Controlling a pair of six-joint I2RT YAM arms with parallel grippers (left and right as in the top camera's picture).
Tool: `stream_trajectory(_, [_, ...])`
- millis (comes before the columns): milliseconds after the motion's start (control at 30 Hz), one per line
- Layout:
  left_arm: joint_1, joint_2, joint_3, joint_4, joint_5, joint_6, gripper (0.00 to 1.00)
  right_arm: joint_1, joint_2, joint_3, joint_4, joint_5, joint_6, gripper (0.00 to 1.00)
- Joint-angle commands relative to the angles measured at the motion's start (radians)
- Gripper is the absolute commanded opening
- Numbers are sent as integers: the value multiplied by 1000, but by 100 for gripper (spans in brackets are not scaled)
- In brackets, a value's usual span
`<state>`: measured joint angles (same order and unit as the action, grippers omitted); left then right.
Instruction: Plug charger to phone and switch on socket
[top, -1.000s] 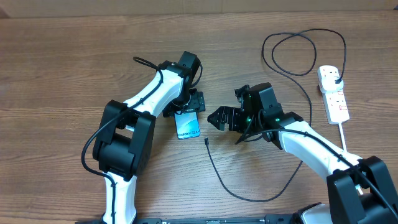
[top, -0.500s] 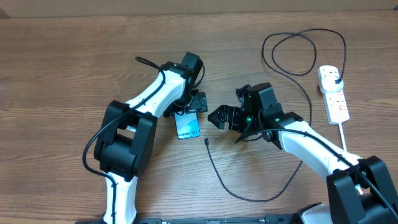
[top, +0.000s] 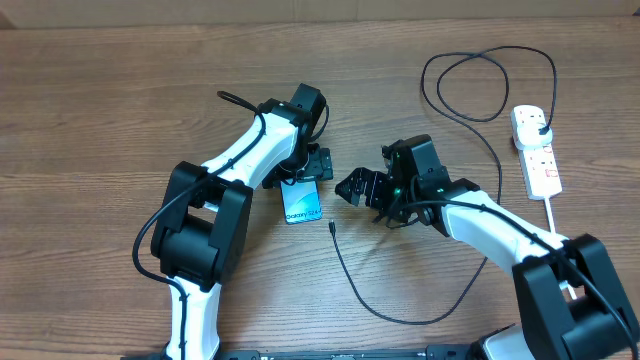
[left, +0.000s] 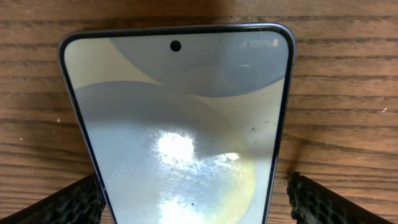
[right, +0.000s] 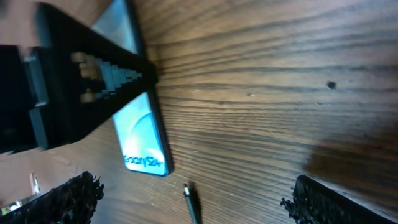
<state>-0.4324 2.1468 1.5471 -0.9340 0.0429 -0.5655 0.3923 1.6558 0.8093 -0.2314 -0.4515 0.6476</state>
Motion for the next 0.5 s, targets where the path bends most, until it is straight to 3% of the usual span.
stream_trajectory(0, [-7, 58, -40, -3, 32, 12, 96, 1, 6, -5, 13, 13, 33, 100])
stream_trajectory(467, [-7, 58, -40, -4, 32, 12, 98, 1, 6, -5, 13, 13, 33, 100])
